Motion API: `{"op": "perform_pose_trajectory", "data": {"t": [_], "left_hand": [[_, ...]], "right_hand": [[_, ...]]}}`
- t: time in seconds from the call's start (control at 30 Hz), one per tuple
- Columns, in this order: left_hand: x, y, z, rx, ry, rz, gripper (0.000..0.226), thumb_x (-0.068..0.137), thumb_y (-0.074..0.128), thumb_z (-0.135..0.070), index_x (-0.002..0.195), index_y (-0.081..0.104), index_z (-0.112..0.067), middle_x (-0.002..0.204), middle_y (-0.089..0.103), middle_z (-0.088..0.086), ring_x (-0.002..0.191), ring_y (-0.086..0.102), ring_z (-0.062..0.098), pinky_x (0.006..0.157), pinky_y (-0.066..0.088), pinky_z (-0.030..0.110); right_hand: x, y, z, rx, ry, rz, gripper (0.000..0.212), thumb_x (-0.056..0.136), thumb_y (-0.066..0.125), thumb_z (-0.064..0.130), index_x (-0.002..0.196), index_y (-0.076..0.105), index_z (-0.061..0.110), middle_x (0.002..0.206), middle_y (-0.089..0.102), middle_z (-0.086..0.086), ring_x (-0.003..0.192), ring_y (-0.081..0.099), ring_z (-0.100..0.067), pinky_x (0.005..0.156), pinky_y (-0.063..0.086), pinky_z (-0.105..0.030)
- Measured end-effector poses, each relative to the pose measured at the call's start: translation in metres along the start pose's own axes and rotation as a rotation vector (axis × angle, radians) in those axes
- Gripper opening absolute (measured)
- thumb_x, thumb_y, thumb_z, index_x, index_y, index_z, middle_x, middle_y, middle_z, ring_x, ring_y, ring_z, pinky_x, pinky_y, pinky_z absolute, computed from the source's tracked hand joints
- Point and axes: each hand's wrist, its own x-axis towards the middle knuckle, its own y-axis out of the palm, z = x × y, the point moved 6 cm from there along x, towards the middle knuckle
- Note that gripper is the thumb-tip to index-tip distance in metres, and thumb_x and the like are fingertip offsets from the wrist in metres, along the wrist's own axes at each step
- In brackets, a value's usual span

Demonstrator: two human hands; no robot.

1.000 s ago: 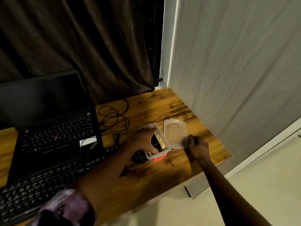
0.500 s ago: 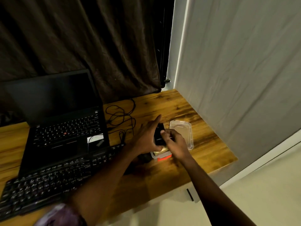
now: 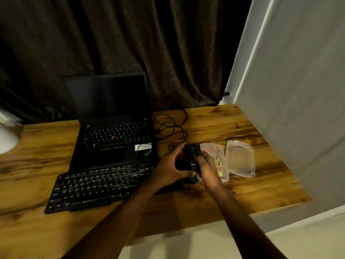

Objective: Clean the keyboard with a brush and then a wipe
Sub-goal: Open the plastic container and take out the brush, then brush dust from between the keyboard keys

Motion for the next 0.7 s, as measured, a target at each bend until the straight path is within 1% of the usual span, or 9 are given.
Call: {"op": "perform_pose_trajectory", "data": {"t": [0.1,0.2,0.27,0.3,0.43,0.5,0.57,0.63,0.7], "left_hand": [[-0.013,-0.022,0.012,-0.073,-0.021,-0.057,0.105,0.067,0.091,-0.032,0.153,0.031,-0.034,0.132,0.050,-0.013,0.127,0.046,0.003,0.101,0.038,0.021],[-0.024,-0.043,0.022,-0.123,-0.018,-0.086,0.102,0.070,0.090,-0.025,0.153,0.030,-0.035,0.131,0.050,-0.018,0.121,0.047,-0.008,0.094,0.038,0.009],[-0.032,-0.059,0.031,-0.145,-0.024,-0.096,0.101,0.072,0.089,-0.022,0.152,0.030,-0.036,0.125,0.046,-0.027,0.109,0.044,-0.025,0.086,0.035,-0.001],[-0.035,-0.067,0.036,-0.155,-0.023,-0.097,0.101,0.072,0.088,-0.021,0.152,0.030,-0.036,0.124,0.045,-0.029,0.107,0.044,-0.026,0.086,0.036,0.000],[-0.045,-0.097,0.053,-0.162,0.002,-0.089,0.102,0.070,0.087,-0.022,0.152,0.029,-0.036,0.137,0.054,-0.017,0.110,0.056,-0.006,0.092,0.048,0.020],[-0.049,-0.110,0.063,-0.154,0.014,-0.097,0.103,0.071,0.087,-0.022,0.153,0.027,-0.035,0.141,0.051,-0.017,0.110,0.055,-0.006,0.089,0.046,0.018],[-0.054,-0.123,0.073,-0.161,0.013,-0.115,0.104,0.072,0.087,-0.020,0.155,0.025,-0.032,0.138,0.045,-0.025,0.110,0.054,-0.010,0.088,0.044,0.013],[-0.059,-0.135,0.086,-0.167,0.021,-0.127,0.104,0.072,0.087,-0.020,0.155,0.025,-0.030,0.134,0.041,-0.030,0.109,0.053,-0.012,0.086,0.042,0.007],[-0.065,-0.147,0.098,-0.176,0.019,-0.134,0.105,0.072,0.088,-0.022,0.155,0.025,-0.029,0.138,0.044,-0.023,0.109,0.054,-0.009,0.085,0.042,0.007]], "right_hand": [[-0.006,0.030,0.003,-0.033,-0.031,0.048,0.025,0.103,0.040,0.011,0.119,0.058,0.013,0.104,0.069,-0.005,0.086,0.069,-0.006,0.060,0.052,-0.018],[-0.010,0.058,0.008,-0.048,-0.080,0.048,0.028,0.102,0.042,0.018,0.124,0.058,0.017,0.108,0.068,-0.004,0.093,0.067,-0.009,0.065,0.052,-0.020],[-0.009,0.078,0.009,-0.071,-0.100,0.043,0.027,0.098,0.045,0.028,0.119,0.061,0.025,0.105,0.069,0.001,0.097,0.067,-0.014,0.072,0.054,-0.028],[-0.010,0.088,0.008,-0.074,-0.094,0.036,0.024,0.096,0.047,0.031,0.115,0.062,0.028,0.103,0.069,0.003,0.098,0.066,-0.015,0.077,0.054,-0.033],[-0.014,0.128,0.006,-0.056,-0.095,0.030,0.026,0.091,0.049,0.041,0.112,0.063,0.033,0.102,0.070,0.013,0.099,0.065,-0.005,0.085,0.053,-0.034],[-0.015,0.147,0.006,-0.058,-0.107,0.004,0.018,0.100,0.048,0.034,0.110,0.063,0.032,0.099,0.069,0.013,0.095,0.065,-0.002,0.080,0.052,-0.030],[-0.015,0.165,0.006,-0.053,-0.123,-0.019,0.019,0.103,0.046,0.027,0.110,0.064,0.025,0.101,0.070,0.002,0.091,0.066,-0.005,0.077,0.051,-0.026],[-0.014,0.184,0.004,-0.065,-0.133,-0.020,0.021,0.103,0.047,0.027,0.109,0.065,0.019,0.101,0.071,-0.003,0.090,0.067,-0.009,0.076,0.050,-0.027],[-0.013,0.200,0.001,-0.092,-0.125,0.007,0.022,0.103,0.048,0.028,0.112,0.066,0.020,0.101,0.071,0.001,0.094,0.068,-0.011,0.078,0.052,-0.031]]}}
